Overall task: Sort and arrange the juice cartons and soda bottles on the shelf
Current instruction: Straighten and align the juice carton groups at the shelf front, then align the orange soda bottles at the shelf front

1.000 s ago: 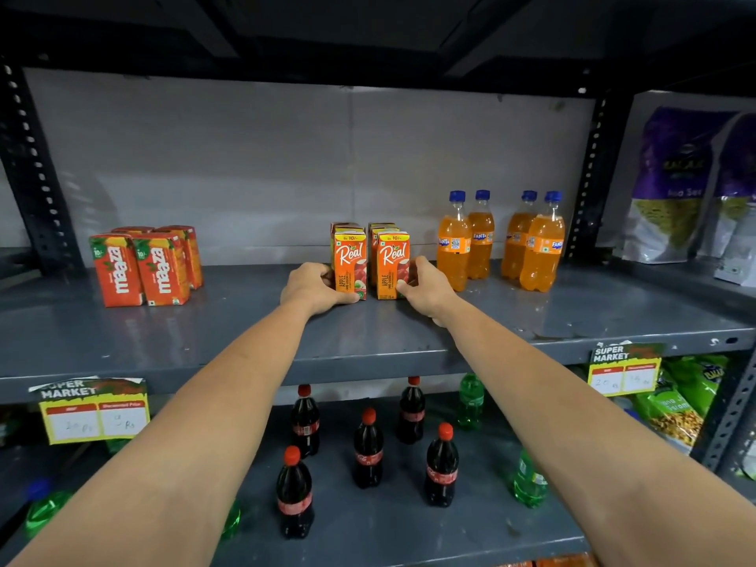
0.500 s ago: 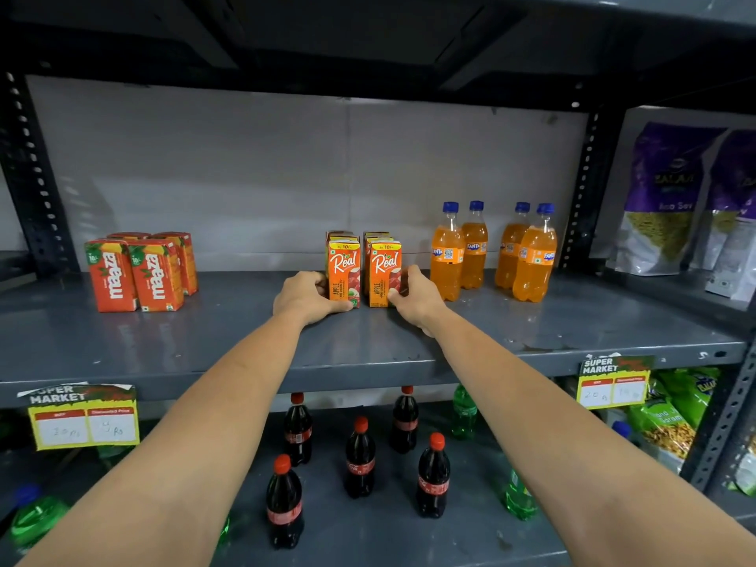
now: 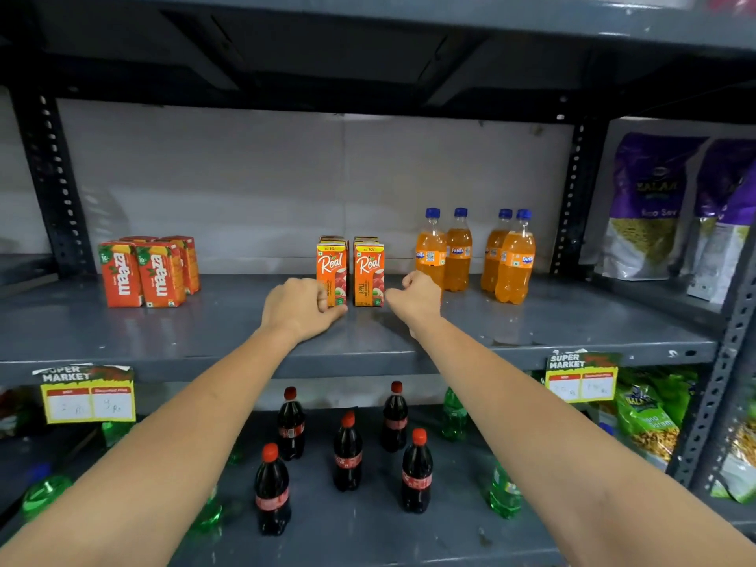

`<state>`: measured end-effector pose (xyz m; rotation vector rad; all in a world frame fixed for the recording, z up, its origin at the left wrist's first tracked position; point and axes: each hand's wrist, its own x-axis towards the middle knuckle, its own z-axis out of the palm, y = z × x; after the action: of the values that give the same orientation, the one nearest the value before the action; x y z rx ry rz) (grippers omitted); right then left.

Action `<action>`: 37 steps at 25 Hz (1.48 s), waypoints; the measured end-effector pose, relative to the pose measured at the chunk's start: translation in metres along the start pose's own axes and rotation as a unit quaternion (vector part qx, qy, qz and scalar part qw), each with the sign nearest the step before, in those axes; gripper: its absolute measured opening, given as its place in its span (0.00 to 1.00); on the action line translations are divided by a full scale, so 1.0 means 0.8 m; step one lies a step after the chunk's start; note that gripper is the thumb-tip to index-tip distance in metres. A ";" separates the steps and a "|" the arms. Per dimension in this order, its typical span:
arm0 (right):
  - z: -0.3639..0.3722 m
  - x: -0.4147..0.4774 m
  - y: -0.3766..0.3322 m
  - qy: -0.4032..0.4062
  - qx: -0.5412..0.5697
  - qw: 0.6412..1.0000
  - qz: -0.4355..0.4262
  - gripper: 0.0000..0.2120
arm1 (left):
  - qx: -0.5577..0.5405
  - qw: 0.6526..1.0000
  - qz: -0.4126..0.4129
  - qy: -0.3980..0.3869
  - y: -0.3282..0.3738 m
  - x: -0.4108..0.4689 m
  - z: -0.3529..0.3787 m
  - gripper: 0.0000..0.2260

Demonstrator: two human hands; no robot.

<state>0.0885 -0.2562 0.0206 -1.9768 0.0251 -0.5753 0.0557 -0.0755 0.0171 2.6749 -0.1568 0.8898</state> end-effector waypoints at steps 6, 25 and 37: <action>-0.079 0.010 0.030 0.045 0.025 0.999 0.006 0.11 | 0.035 0.995 0.089 0.019 0.077 -0.005 0.017 0.17; -0.188 0.121 0.129 -0.005 -0.060 0.996 0.072 0.32 | -0.201 0.962 -0.124 -0.139 0.175 0.094 0.122 0.28; -0.183 0.124 0.135 -0.041 -0.130 0.990 0.025 0.29 | -0.069 0.992 -0.093 -0.049 0.245 0.084 0.132 0.35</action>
<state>0.1421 -0.4564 0.0182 -2.2453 0.1032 -0.4763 0.1299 -0.2960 0.0291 2.5542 0.0097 0.6663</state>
